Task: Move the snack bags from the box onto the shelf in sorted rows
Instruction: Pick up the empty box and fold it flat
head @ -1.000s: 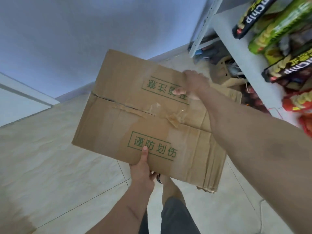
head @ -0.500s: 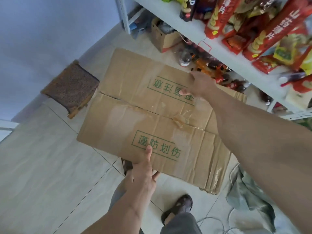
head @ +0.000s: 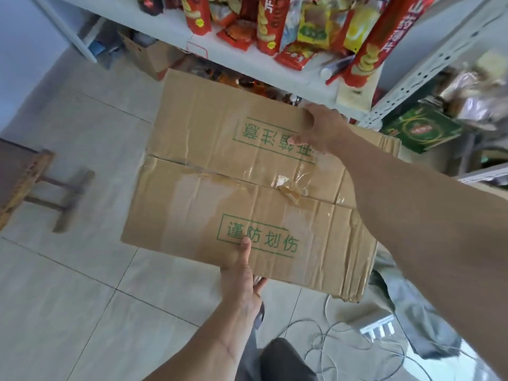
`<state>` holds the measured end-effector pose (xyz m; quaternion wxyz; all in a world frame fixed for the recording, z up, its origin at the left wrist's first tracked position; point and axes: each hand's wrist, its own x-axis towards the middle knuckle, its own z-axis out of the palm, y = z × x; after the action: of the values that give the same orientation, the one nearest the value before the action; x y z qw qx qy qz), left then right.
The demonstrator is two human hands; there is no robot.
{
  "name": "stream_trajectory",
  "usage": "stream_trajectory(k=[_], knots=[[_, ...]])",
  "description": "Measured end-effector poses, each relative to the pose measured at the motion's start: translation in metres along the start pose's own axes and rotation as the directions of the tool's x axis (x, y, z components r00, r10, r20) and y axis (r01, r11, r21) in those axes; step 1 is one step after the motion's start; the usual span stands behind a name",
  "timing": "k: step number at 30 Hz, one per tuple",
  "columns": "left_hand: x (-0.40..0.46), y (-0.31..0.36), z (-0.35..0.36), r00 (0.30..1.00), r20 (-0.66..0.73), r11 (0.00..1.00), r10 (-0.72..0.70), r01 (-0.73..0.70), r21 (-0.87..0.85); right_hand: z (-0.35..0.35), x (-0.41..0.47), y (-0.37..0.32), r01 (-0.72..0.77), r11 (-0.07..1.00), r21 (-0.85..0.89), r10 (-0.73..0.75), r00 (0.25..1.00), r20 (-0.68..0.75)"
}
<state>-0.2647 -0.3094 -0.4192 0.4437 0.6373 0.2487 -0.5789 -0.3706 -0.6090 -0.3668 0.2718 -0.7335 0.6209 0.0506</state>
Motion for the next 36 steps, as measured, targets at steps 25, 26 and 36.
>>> stream_trajectory(k=[25, 26, 36], knots=[[0.015, -0.335, 0.358, 0.998, -0.063, 0.996, -0.021, 0.026, 0.079, -0.126, 0.053, 0.485, -0.063, 0.997, 0.045, 0.060, 0.996, 0.071], [0.020, -0.347, 0.372, 0.998, -0.052, 0.996, -0.032, 0.036, 0.076, -0.126, 0.058, 0.503, -0.071, 0.997, 0.037, 0.068, 0.996, 0.065], [0.101, -0.447, 0.456, 0.984, -0.159, 0.995, -0.085, 0.091, 0.035, -0.059, 0.121, 0.643, -0.073, 0.997, 0.024, 0.069, 0.991, 0.114]])
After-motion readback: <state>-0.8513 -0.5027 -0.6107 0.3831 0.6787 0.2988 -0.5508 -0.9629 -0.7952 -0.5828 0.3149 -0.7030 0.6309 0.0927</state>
